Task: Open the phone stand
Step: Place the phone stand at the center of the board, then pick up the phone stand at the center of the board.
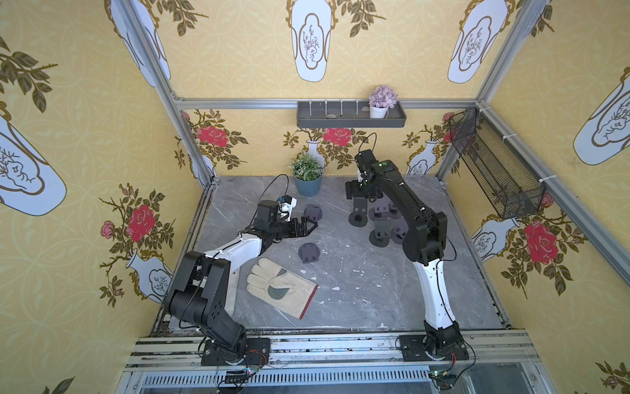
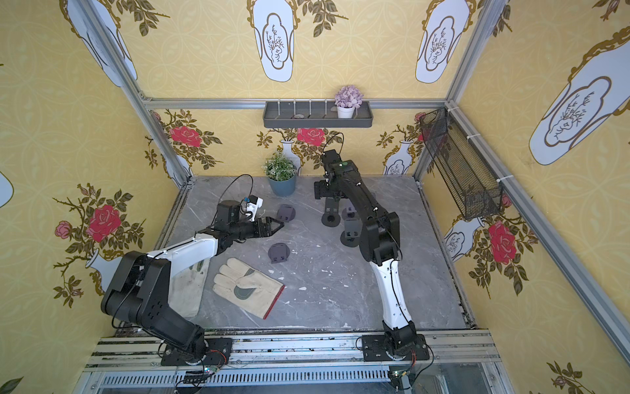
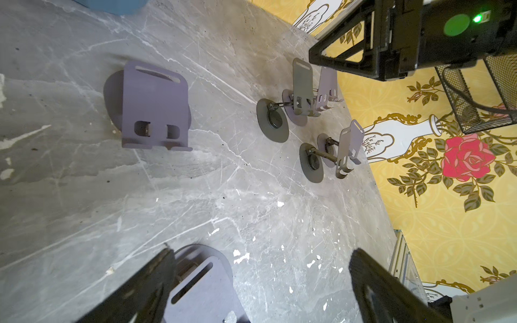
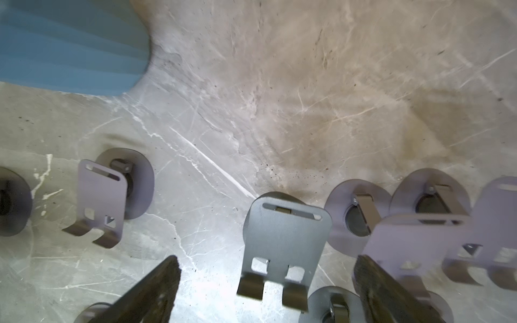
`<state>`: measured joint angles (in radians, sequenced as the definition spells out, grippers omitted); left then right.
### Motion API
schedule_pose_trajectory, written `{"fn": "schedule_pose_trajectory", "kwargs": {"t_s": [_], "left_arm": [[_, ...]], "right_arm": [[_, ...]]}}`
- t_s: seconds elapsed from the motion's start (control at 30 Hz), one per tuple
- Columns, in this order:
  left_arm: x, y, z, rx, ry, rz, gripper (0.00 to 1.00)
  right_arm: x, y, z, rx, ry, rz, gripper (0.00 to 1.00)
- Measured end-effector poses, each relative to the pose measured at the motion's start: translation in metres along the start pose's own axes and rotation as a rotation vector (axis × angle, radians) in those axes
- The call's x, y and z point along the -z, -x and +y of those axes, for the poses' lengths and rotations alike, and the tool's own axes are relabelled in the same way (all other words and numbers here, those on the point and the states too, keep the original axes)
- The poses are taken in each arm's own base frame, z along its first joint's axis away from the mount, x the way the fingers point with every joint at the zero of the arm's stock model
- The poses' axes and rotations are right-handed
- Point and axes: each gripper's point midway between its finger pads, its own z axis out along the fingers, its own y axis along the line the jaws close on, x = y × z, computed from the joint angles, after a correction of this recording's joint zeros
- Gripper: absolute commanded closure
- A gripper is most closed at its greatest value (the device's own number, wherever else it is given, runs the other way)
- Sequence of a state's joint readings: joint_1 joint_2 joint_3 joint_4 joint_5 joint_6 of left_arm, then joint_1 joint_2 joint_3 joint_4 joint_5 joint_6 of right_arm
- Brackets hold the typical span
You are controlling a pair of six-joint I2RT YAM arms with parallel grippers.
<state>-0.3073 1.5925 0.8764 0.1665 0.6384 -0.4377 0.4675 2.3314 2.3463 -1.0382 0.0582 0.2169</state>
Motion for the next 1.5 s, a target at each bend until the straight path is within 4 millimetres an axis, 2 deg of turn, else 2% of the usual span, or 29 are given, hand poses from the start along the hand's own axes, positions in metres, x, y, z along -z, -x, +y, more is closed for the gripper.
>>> {"fn": "schedule_pose_trajectory", "kwargs": {"t_s": [0.2,0.37,0.63,0.9,1.17,1.23,1.5], "left_arm": [[0.014,-0.005,-0.007,-0.010,0.004,-0.017,0.01],[0.029,-0.015,-0.013,-0.013,0.012,-0.025,0.01],[0.059,-0.032,-0.023,-0.018,0.035,-0.056,0.01],[0.098,-0.054,-0.034,-0.006,0.060,-0.122,0.01],[0.125,-0.069,-0.041,0.043,0.064,-0.194,0.01],[0.130,-0.068,-0.045,0.047,0.055,-0.210,0.01],[0.138,-0.072,-0.050,0.080,0.049,-0.220,0.01]], "right_arm": [[0.030,-0.006,0.031,0.035,0.034,-0.037,0.02],[0.038,-0.034,0.069,0.074,0.099,-0.009,0.02],[0.033,-0.095,0.129,0.121,0.223,0.079,0.02],[0.020,-0.144,0.184,0.173,0.249,0.142,0.02],[0.000,-0.180,0.209,0.197,0.167,0.195,0.02],[-0.006,-0.191,0.210,0.206,0.141,0.216,0.00],[-0.020,-0.226,0.213,0.217,0.095,0.287,0.10]]}}
